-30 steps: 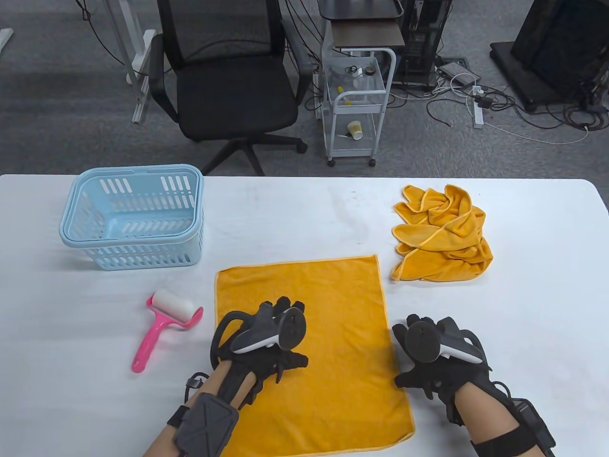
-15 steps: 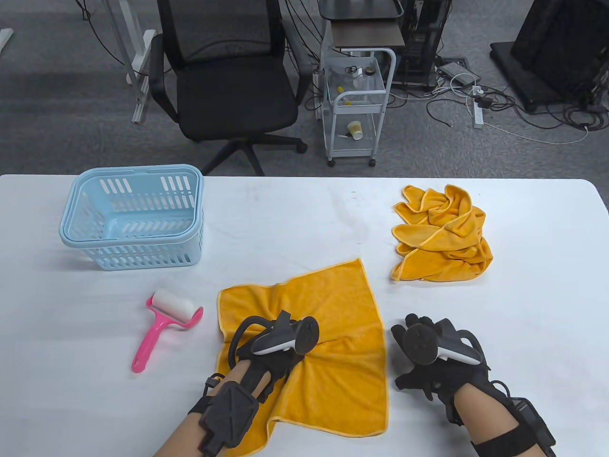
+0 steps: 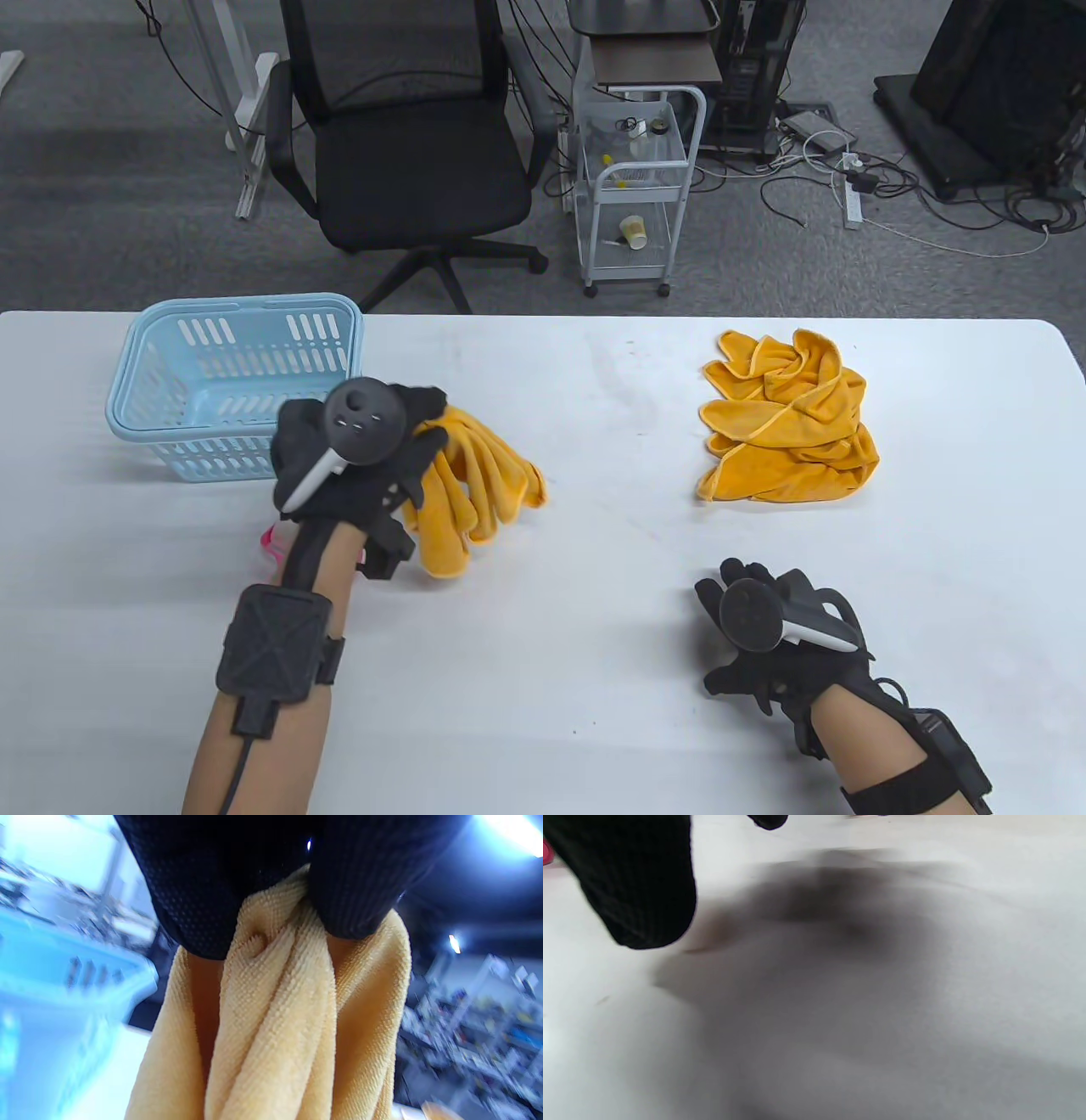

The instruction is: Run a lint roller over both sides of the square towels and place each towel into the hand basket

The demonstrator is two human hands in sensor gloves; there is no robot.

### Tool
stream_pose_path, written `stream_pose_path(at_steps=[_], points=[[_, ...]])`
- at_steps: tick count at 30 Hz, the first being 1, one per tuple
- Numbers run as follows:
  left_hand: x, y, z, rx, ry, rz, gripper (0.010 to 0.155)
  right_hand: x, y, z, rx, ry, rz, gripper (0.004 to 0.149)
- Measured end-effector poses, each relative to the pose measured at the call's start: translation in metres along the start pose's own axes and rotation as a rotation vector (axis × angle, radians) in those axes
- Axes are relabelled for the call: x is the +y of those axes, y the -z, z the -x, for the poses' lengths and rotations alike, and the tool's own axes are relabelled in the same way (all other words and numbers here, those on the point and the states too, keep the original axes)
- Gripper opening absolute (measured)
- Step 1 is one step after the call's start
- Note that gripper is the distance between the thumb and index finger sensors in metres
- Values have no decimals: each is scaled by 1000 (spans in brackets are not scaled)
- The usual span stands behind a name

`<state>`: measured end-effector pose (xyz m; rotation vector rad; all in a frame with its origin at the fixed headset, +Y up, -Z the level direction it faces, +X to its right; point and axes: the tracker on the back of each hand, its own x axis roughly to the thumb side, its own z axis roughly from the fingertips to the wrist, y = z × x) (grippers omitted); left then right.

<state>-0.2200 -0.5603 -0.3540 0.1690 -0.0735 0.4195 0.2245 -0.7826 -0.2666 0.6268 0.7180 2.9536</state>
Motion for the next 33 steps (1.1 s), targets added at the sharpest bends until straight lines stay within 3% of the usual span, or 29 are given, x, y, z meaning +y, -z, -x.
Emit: stream_pose_path(at_steps=[4,8,10,13,15,17,18,20,24,33], points=[[60,13,34,125,-47,-222,46,4,2,-1,-8,-1,-11,104],[87,23,65,237,42,-385,46,6,3,-3,-11,-3,-17,104],[84,29,80,285,40,-424,46,6,3,-4,-16,-1,-20,104],[57,41,103,357,94,-403,45,6,4,-5,-20,-5,-16,104],[27,50,119,394,118,-247,39,6,4,-5,-22,-4,-15,104],[1,53,128,412,156,-63,43,6,4,-5,-21,-7,-12,104],[-8,52,130,386,164,-32,44,6,4,-5,-21,-8,-11,104],[-21,47,129,378,187,-34,46,6,4,-5,-19,-7,-9,104],[-25,36,112,316,213,-3,51,6,4,-6,-19,-13,-12,104],[-14,-12,14,78,195,-28,60,8,6,-11,-22,-54,-11,104]])
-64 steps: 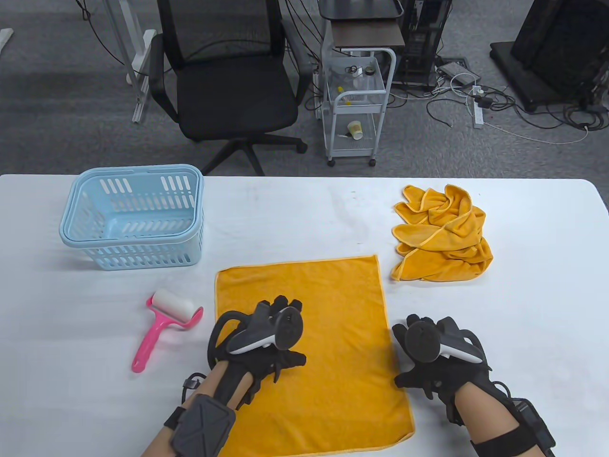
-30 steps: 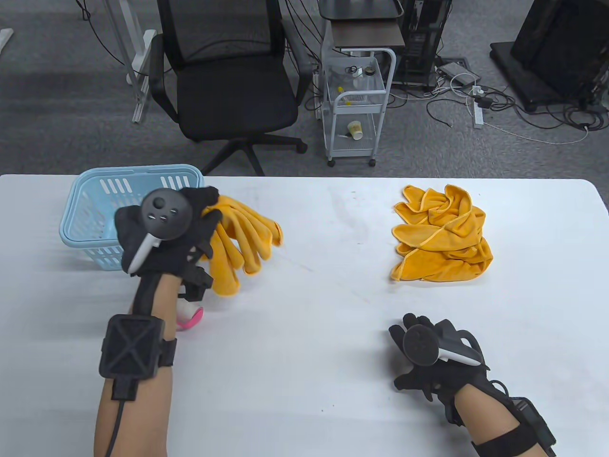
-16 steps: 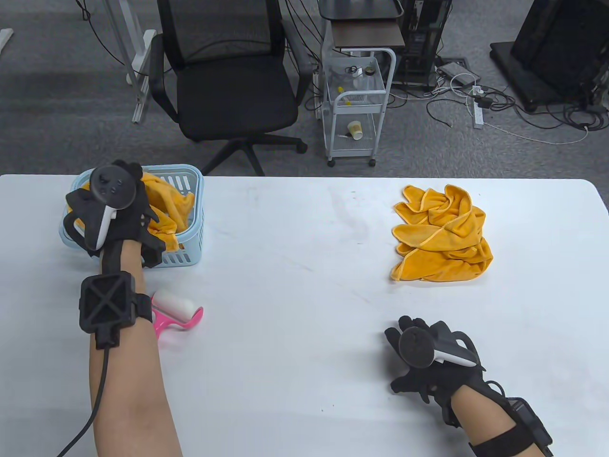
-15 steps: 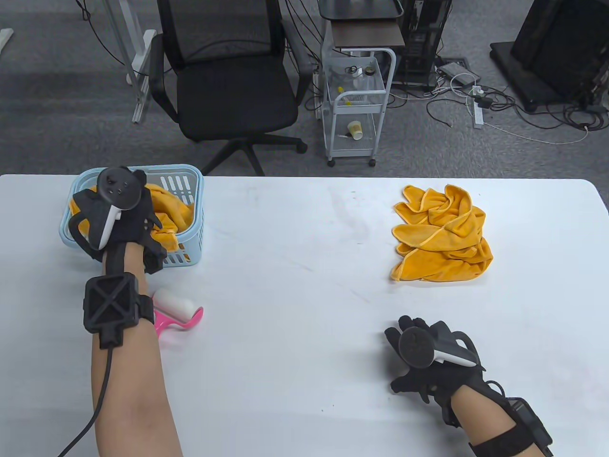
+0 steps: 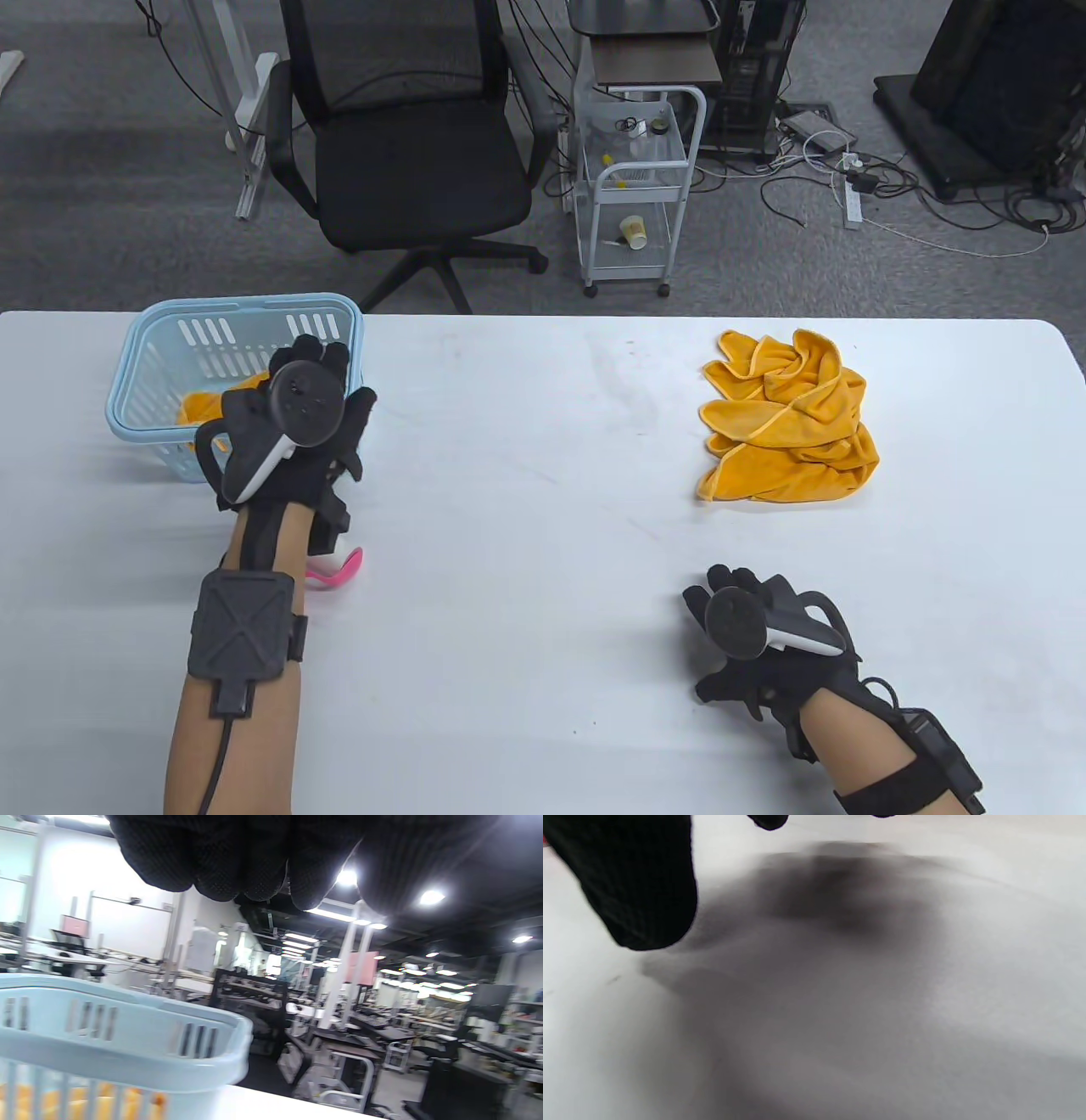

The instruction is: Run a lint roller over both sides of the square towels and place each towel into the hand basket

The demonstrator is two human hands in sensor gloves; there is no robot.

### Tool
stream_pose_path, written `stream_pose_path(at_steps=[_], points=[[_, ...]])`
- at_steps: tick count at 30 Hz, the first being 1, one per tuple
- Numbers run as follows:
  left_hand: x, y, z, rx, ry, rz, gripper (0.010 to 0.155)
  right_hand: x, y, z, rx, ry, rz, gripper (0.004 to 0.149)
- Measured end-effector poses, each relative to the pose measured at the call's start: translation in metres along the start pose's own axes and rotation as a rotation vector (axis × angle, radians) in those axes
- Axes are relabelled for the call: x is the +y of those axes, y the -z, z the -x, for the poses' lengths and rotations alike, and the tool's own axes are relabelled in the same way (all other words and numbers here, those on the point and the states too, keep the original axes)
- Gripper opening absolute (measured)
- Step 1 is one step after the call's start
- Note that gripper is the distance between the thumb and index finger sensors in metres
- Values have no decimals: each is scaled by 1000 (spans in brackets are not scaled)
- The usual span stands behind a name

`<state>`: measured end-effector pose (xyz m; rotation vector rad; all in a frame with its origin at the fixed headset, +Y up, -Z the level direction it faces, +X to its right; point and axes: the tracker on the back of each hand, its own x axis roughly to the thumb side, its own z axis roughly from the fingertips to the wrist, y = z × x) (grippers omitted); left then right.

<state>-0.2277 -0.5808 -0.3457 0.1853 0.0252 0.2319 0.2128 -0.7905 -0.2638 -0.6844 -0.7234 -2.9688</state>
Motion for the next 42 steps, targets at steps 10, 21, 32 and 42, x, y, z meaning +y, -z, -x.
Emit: stream_pose_path(at_steps=[10,21,32,42], points=[[-44,-76,-84,-176,-23,43,64,-2,-1,3,12,3,43,104],[-126,-105,-69,-179,20,168,65,-37,-3,32,99,113,202,102],[-127,-109,-69,-211,15,162,66,-145,30,114,479,187,334,84],[-133,-111,-74,-239,13,193,66,-126,100,139,639,152,267,74]])
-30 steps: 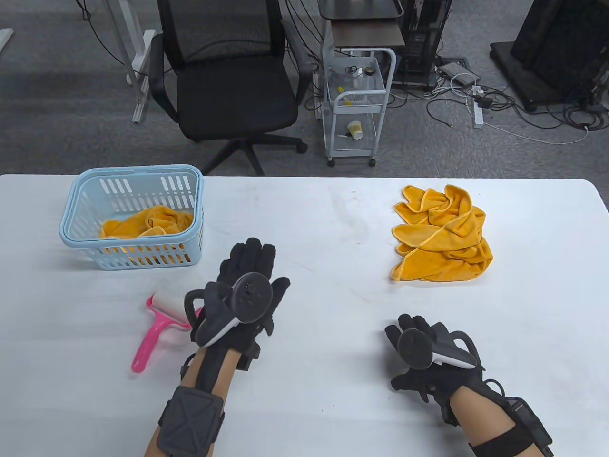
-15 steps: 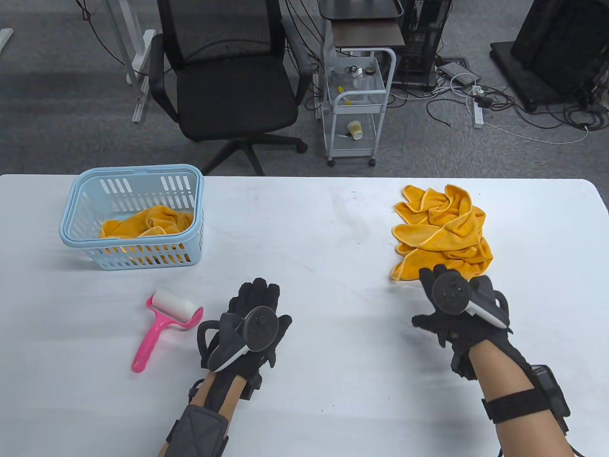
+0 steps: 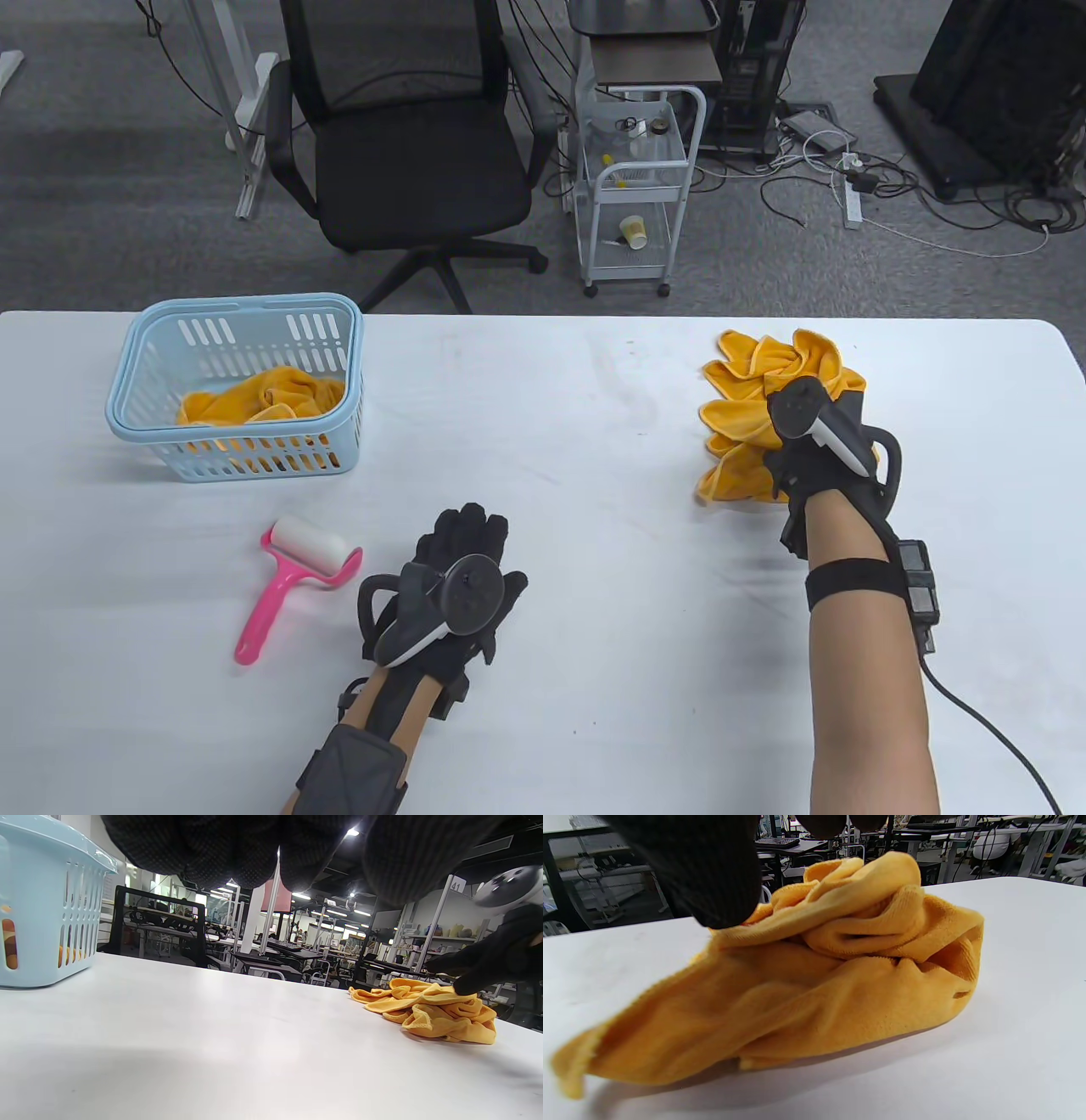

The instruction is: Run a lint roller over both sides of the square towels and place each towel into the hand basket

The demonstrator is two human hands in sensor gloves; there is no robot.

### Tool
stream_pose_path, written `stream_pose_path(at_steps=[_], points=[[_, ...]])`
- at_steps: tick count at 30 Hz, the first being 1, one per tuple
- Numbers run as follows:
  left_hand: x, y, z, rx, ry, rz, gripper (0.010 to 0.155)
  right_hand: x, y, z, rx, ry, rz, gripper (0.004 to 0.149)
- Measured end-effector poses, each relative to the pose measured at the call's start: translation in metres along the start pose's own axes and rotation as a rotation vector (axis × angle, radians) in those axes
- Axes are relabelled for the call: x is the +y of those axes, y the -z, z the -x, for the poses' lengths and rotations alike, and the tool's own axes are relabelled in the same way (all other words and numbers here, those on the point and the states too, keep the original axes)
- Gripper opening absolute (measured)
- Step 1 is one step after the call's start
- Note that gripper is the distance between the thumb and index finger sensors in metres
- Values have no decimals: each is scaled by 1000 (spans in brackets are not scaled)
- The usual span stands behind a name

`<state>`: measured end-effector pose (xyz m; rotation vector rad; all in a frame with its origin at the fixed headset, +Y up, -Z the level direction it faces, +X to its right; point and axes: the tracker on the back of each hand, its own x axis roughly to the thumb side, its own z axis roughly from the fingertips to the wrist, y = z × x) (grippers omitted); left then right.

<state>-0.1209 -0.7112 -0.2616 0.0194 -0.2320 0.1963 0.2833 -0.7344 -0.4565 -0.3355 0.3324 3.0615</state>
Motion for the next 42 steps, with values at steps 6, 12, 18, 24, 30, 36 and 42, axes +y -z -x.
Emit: stream_pose_path(at_steps=[6,12,18,24,30,36,42], points=[[-6,2,-2,-9,10,29,66,18,18,-10,77,-169,70,67],[-8,3,3,-12,5,41,66,24,24,-12,98,-225,85,56],[-8,3,3,-16,13,47,65,8,16,-5,121,-138,235,43],[-8,2,4,-27,2,49,65,-34,-2,-2,113,33,373,43],[-4,0,5,-36,-25,32,64,-110,-39,-17,35,142,534,43],[1,-3,5,-56,-61,6,65,-181,-109,-48,-177,208,691,43],[9,-7,-2,-109,-146,-28,69,-191,-181,-90,-423,158,718,43]])
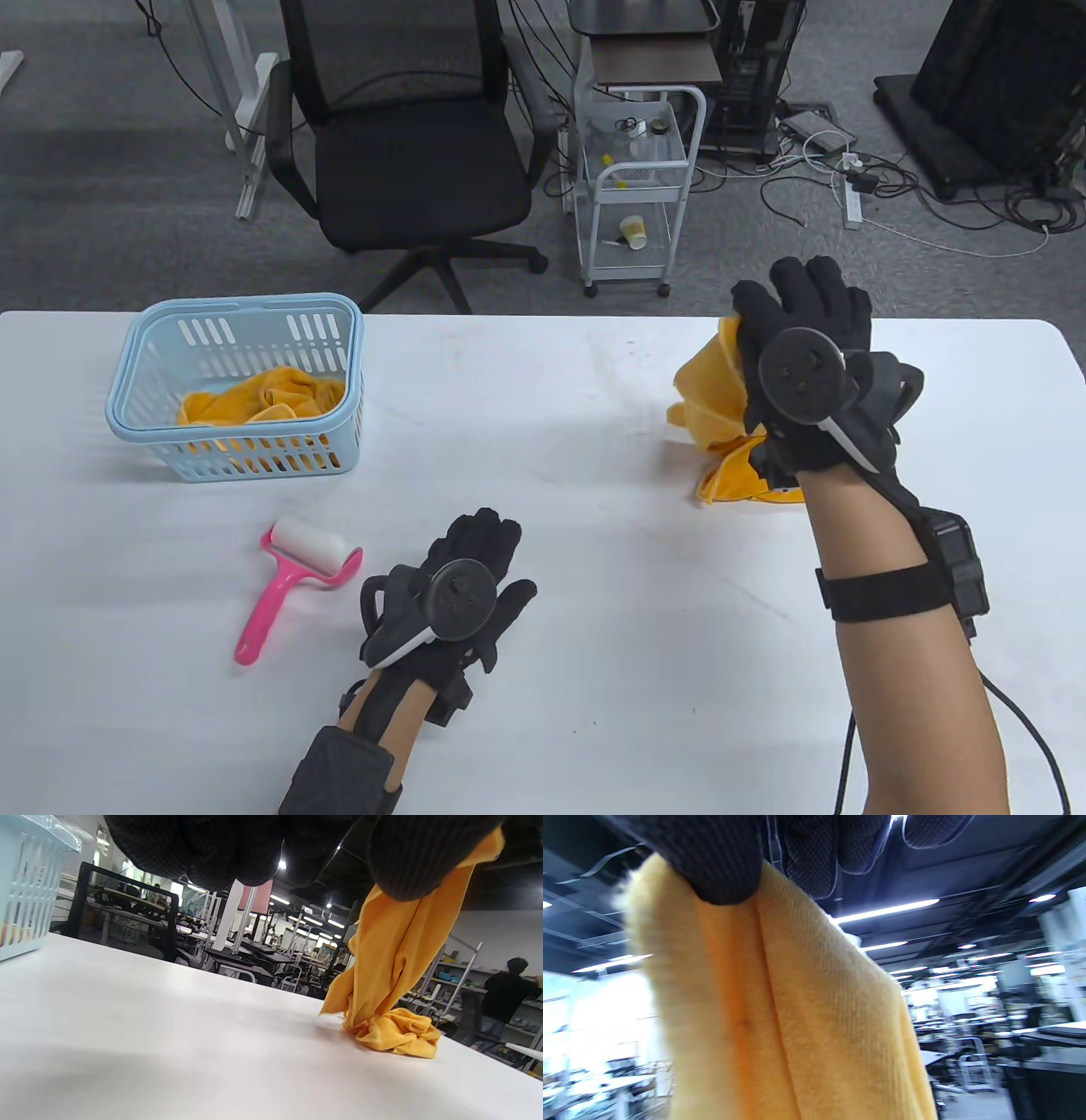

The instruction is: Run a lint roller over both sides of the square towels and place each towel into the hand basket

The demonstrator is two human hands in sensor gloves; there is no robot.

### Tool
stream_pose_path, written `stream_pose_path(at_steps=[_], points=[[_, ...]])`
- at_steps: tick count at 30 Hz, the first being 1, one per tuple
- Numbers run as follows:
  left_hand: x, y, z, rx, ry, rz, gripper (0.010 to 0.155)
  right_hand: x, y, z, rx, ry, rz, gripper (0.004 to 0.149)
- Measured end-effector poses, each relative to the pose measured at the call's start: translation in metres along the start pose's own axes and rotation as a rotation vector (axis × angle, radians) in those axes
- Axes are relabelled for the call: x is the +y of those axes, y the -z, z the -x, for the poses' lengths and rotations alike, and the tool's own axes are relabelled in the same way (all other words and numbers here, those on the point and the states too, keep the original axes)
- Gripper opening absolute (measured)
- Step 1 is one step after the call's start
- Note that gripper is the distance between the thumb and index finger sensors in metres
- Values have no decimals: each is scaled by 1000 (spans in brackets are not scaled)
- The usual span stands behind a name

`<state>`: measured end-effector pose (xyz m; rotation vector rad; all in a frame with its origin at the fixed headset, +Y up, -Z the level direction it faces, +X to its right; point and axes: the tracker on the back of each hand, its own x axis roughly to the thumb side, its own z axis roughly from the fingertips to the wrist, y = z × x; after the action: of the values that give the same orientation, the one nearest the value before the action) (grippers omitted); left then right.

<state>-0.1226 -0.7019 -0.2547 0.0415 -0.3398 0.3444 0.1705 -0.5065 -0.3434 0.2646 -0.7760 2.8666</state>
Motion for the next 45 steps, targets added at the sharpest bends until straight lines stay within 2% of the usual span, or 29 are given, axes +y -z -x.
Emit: stream_pose_path(at_steps=[4,7,8,9,10,12,13,17,20,21,23,26,28,30,31,32,35,36,39,42,45], points=[[7,-4,-9,-85,-170,-16,76,12,-38,-47,-163,34,-81,44],[12,-8,-14,-130,-279,-25,83,39,-72,-74,-247,78,-135,44],[13,-8,-15,-142,-295,-22,85,54,-89,-84,-269,108,-147,45],[13,-9,-15,-145,-303,-17,85,60,-95,-88,-278,116,-158,45],[11,-8,-16,-150,-309,-6,86,75,-110,-95,-295,136,-191,44],[5,-7,-17,-158,-324,43,86,89,-126,-100,-298,171,-215,45],[2,-7,-17,-134,-325,56,83,97,-137,-101,-289,192,-215,46],[-4,-4,-15,-110,-271,59,57,110,-157,-89,-269,253,-240,46],[-5,-3,-13,-99,-274,49,44,118,-165,-76,-266,363,-309,50],[-5,-3,-12,-102,-259,53,42,122,-168,-69,-284,426,-364,54],[-4,-4,-14,-145,-196,28,40,129,-172,-58,-290,552,-404,59],[1,-7,-17,-155,-61,-54,39,141,-176,-46,-268,731,-532,55],[3,-10,-19,-186,-17,-82,39,146,-179,-41,-254,761,-556,53],[6,-12,-22,-245,-6,-99,39,148,-180,-39,-195,683,-485,55],[7,-13,-23,-250,-4,-107,39,149,-180,-38,-195,665,-484,57],[9,-15,-25,-270,1,-128,39,151,-180,-38,-195,655,-496,60],[12,-18,-29,-294,17,-154,40,161,-180,-38,-196,779,-603,67],[12,-19,-31,-298,32,-154,40,166,-181,-40,-200,829,-654,67],[11,-20,-32,-302,53,-150,40,172,-182,-42,-199,893,-691,55],[9,-20,-31,-276,106,-164,40,168,-181,-41,-203,888,-641,46],[10,-20,-29,-253,124,-175,40,165,-180,-39,-211,959,-668,40]])
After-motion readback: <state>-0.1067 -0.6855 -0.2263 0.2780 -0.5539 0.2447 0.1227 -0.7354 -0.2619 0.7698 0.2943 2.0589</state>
